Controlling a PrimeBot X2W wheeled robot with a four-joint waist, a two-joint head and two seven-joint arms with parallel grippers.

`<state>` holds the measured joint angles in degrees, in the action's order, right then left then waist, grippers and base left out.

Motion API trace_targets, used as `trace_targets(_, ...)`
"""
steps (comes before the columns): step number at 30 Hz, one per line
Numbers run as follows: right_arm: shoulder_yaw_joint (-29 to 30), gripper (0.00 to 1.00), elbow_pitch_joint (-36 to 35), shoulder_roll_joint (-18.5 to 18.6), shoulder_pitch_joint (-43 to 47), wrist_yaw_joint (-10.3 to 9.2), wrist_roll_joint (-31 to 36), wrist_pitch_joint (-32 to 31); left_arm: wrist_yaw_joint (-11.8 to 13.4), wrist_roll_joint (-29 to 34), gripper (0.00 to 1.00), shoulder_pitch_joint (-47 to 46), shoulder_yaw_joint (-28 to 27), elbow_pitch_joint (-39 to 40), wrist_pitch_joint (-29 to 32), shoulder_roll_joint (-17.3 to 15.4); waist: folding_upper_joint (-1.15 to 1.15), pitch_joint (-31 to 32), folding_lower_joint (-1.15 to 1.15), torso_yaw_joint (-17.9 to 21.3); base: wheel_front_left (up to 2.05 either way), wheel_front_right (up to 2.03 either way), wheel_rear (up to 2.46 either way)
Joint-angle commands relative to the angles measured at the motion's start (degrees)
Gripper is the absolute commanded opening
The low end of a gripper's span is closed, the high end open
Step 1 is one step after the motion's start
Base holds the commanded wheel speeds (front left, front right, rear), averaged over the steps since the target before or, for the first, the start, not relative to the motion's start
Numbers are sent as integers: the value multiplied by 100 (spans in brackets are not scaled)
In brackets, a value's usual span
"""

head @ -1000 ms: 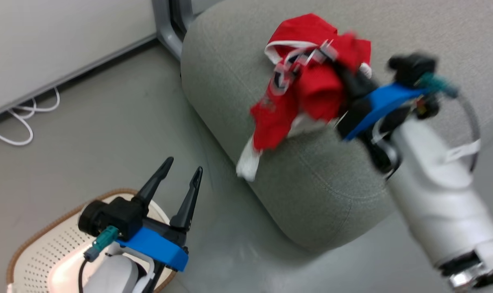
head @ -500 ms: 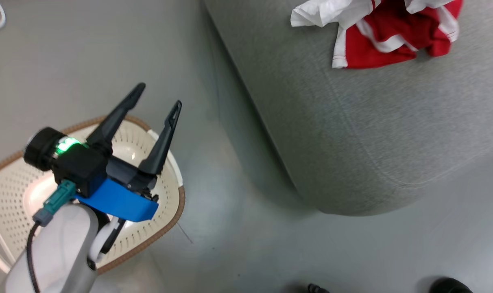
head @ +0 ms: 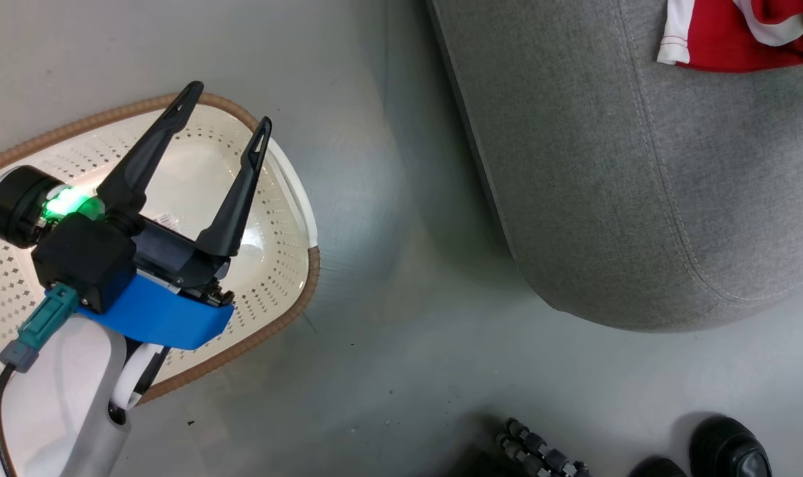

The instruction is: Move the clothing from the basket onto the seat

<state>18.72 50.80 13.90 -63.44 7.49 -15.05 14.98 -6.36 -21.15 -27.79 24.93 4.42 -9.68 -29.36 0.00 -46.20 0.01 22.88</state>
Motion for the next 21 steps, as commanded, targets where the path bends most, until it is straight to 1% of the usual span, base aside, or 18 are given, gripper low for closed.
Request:
trace_targets(1, 51, 0, -52, -26, 64, 1, 97, 27, 24, -20, 100, 6, -5, 9, -32, -34, 0, 28, -1, -7, 0, 0, 0)
trace_targets(2, 101, 0, -74, -37, 90, 1, 177, 27, 31, -32, 100, 14, -3, 2, -40, -28, 0, 49, -1, -11, 0, 0, 0)
trace_targets(3, 142, 11, -81, -69, 114, 1, 245, 28, 39, -43, 100, 20, 3, -10, -48, -18, 0, 73, -1, -17, 0, 0, 0)
trace_targets(4, 178, 37, -84, -108, 132, 1, 320, 28, 30, -49, 100, 26, 8, -25, -52, -12, 0, 97, -1, -22, 0, 0, 0)
trace_targets(5, 208, 60, -66, -151, 138, 1, 380, 28, 24, -49, 100, 28, 14, -34, -59, -6, 0, 120, -1, -26, 0, 0, 0)
trace_targets(6, 244, 78, -46, -184, 129, 1, 424, 28, 23, -77, 100, 32, 19, -49, -63, 10, 0, 141, -1, -29, 0, 0, 0)
trace_targets(7, 271, 78, -38, -195, 116, 1, 467, 28, 24, -95, 100, 30, 26, -67, -58, 18, 0, 157, -1, -32, 0, 0, 0)
trace_targets(8, 293, 100, -8, -225, 103, 1, 468, 28, 25, -91, 100, 24, 29, -80, -50, 18, 0, 172, -1, -37, 0, 0, 0)
trace_targets(16, 348, 100, 15, -274, 93, 1, 615, 28, 56, -111, 100, -11, 65, -143, -90, 26, 0, 223, -1, -81, 0, 0, 0)
trace_targets(21, 195, 100, -8, -263, 211, 1, 748, 28, 64, -146, 100, -16, 93, -266, -174, 108, 0, 373, -1, -127, 0, 0, 0)
